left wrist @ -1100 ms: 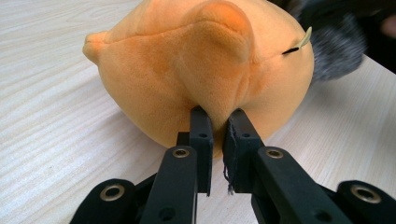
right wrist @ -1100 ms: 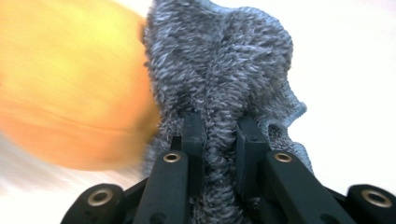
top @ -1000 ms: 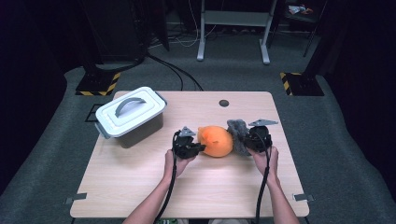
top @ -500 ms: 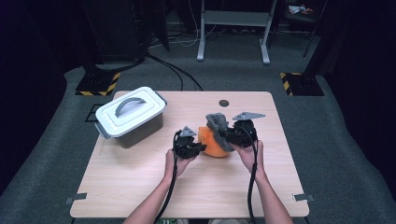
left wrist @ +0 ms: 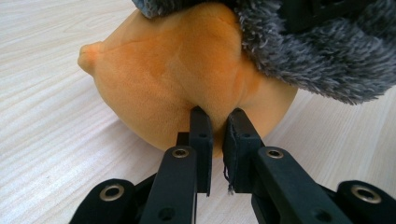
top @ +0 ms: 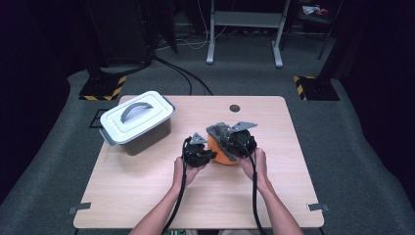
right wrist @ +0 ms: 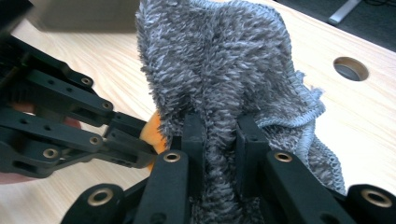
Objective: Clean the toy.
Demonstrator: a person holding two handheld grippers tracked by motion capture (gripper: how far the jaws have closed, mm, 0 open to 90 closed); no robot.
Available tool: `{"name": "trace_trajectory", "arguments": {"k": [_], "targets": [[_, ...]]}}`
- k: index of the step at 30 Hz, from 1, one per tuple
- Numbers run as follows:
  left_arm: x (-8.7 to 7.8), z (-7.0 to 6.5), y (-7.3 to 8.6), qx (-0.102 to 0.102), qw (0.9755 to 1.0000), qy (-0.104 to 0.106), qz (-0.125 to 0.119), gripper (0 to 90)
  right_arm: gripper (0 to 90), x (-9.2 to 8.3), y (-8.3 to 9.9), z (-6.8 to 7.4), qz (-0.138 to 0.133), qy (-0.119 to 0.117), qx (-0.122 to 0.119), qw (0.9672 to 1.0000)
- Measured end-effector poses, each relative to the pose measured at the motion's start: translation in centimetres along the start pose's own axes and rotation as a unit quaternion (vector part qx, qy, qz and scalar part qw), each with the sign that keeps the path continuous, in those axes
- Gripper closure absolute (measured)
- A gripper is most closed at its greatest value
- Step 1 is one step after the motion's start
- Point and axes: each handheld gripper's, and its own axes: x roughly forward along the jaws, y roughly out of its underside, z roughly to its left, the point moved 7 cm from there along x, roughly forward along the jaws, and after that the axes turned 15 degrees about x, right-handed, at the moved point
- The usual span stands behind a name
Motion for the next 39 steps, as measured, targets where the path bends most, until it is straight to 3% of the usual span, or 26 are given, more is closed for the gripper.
{"name": "trace_trajectory", "arguments": {"k": [2,5,10,12,19,24,33,39], "targets": [[0.1,-0.1,0.0,-0.007,1.0000,0.004,-0.003,82.5,77.2,-0.1,0.1,-0.3,-0.002,0.017,-0.005,0.9998],[0.1,-0.2,0.0,-0.007,1.0000,0.006,-0.004,82.5,77.2,-0.3,0.3,-0.8,-0.003,0.021,-0.003,0.9998],[0.1,-0.2,0.0,-0.003,1.0000,0.008,-0.002,82.5,77.2,-0.7,0.7,-2.0,-0.006,0.015,0.013,0.9998],[0.1,-0.2,0.0,-0.005,0.9999,0.010,-0.002,82.5,77.2,-0.9,0.8,-2.6,-0.008,0.027,0.018,0.9994],[0.1,-0.1,0.0,0.001,0.9999,0.012,-0.001,82.4,77.1,-1.2,1.8,-4.8,-0.006,0.035,0.045,0.9984],[0.2,-0.1,0.1,-0.007,0.9999,0.012,-0.003,82.4,77.1,-1.2,2.6,-6.6,-0.003,0.052,0.055,0.9971],[0.2,0.1,0.3,-0.010,0.9999,0.013,0.000,82.2,76.9,0.2,4.8,-9.4,0.026,0.069,0.095,0.9927],[0.2,0.1,0.4,-0.014,0.9998,0.016,-0.002,81.5,76.8,1.5,6.3,-10.4,0.050,0.073,0.105,0.9905]]}}
